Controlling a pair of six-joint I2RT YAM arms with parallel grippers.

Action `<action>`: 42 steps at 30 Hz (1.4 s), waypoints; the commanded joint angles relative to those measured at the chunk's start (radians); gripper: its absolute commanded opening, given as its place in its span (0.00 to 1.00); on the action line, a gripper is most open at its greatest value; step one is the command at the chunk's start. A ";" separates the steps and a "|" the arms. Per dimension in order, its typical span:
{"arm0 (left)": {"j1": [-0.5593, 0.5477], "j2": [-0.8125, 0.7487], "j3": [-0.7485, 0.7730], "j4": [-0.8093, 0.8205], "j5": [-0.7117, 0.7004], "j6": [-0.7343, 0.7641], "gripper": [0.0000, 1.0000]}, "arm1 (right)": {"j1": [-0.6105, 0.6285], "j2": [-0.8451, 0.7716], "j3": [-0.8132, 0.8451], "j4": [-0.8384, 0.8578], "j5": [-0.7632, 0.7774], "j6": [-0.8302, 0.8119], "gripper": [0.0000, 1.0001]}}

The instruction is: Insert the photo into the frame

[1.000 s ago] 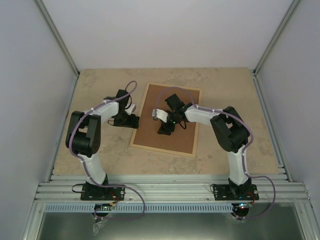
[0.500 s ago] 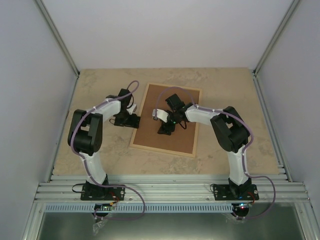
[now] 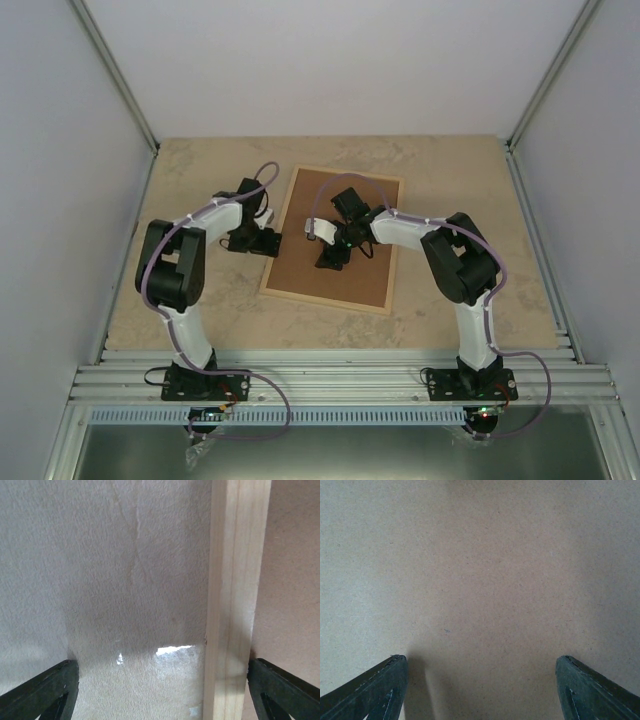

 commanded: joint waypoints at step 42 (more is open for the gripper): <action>0.018 -0.085 -0.092 -0.057 0.034 0.190 0.51 | -0.102 0.005 0.130 -0.336 -0.482 -0.103 0.80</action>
